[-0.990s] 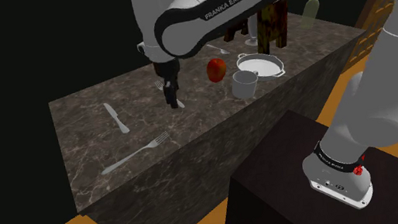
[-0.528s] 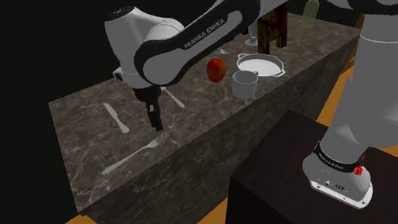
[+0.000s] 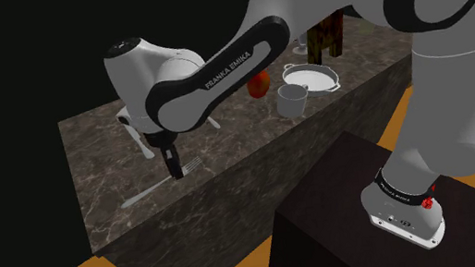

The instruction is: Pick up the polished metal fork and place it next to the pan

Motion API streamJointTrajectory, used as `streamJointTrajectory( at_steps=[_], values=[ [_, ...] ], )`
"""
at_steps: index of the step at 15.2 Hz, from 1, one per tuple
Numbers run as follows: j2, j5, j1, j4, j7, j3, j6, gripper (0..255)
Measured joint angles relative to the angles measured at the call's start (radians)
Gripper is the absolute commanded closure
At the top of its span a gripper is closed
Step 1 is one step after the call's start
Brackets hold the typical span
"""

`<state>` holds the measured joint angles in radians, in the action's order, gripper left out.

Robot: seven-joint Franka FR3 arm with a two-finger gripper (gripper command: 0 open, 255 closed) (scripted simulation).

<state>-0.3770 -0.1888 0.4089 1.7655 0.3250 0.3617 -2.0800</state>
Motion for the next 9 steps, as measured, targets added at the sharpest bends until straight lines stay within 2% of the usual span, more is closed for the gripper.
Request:
streamJointTrajectory(
  at_steps=[5,9],
  values=[
    [-0.021,-0.012,0.001,0.037,-0.007,-0.006,-0.057,0],
    [-0.029,-0.016,0.003,0.035,-0.009,-0.007,-0.062,0]
  ],
)
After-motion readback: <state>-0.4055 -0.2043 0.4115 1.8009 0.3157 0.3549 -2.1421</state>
